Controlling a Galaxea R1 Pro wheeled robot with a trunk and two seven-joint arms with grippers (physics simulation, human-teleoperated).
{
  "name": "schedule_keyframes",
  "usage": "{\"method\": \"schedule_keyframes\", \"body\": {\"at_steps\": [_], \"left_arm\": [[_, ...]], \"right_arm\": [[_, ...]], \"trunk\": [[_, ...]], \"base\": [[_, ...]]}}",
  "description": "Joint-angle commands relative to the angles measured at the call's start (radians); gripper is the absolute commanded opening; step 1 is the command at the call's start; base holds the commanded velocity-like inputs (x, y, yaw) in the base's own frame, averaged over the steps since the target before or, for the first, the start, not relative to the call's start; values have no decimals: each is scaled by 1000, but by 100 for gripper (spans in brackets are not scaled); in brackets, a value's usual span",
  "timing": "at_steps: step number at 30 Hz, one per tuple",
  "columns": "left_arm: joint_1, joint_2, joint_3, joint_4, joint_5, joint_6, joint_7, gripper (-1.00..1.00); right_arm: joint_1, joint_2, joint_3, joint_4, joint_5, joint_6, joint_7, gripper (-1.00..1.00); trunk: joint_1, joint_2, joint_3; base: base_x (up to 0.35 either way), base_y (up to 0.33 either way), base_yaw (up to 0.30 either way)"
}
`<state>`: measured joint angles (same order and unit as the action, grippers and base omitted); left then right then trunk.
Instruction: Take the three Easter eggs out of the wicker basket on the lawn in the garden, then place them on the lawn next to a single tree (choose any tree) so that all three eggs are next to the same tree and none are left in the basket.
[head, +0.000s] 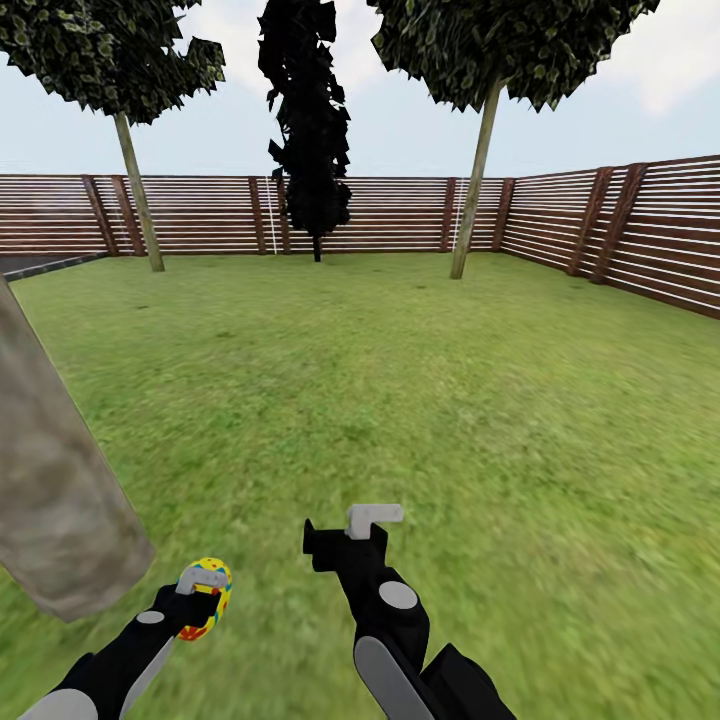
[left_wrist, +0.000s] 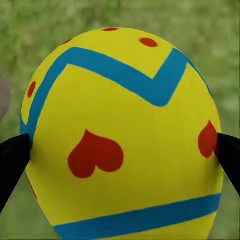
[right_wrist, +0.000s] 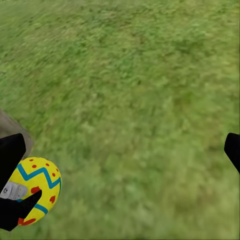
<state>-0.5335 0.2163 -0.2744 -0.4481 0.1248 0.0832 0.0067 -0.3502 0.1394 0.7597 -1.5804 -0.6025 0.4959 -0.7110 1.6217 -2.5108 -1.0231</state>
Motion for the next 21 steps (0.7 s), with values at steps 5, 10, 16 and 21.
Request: {"method": "schedule_keyframes", "body": {"at_steps": [5,10,16,21], "left_arm": [[0,1,-5,-1,10,7,0,-100],[-1,3,-5,-1,10,11,-2,-100],[-4,32,65,-2,11,58,-11,-100],[-8,61,77,-4,11,118,-28,-100]], "right_arm": [[-1,0,1,-1,-7,3,-8,100],[-1,0,1,-1,-6,3,-8,100],[-1,0,15,-1,-6,4,-8,100],[-1,0,16,-1,-6,4,-8,100]], "trunk": [[0,0,-1],[2,-1,-16],[4,-3,-36],[4,-3,-36]], "base": [[14,7,0],[1,1,0],[0,0,0],[0,0,0]]}}
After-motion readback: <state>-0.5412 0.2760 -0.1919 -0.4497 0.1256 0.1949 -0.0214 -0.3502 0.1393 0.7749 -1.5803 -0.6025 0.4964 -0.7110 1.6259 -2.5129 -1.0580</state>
